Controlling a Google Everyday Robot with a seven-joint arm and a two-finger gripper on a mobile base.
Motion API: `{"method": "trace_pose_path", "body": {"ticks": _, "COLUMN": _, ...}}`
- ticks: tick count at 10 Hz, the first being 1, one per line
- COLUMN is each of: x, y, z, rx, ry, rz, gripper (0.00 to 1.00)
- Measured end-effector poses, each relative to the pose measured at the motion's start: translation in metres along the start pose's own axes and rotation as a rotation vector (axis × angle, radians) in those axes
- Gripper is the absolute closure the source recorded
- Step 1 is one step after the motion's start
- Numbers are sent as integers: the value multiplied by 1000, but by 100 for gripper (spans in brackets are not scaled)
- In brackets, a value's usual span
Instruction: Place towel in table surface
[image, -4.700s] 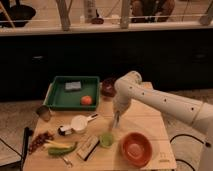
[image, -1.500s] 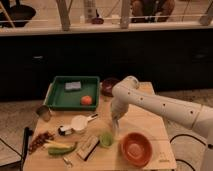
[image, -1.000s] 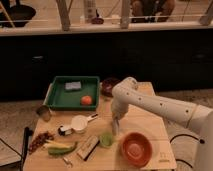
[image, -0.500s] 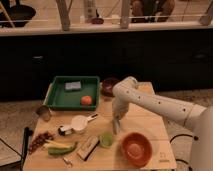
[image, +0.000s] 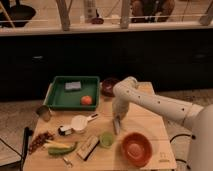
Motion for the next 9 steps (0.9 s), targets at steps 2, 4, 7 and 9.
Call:
{"method": "trace_pose_path", "body": {"ticks": 2, "x": -2, "y": -1, "z": 2, "rx": -2, "ry": -4, "rz": -4, "gripper": 20}}
{"method": "trace_pose_path", "body": {"ticks": 4, "x": -5, "y": -2, "z": 4, "rx": -6, "ry": -7, "rz": -8, "gripper": 20}}
{"method": "trace_pose_path", "body": {"ticks": 7, "x": -9, "y": -1, "z": 5, "rx": -10, "ry": -8, "rz": -13, "gripper": 20}}
{"method": "trace_pose_path", "body": {"ticks": 9, "x": -9, "y": 0, "z": 4, "rx": -3, "ry": -1, "rz": -18, "gripper": 20}}
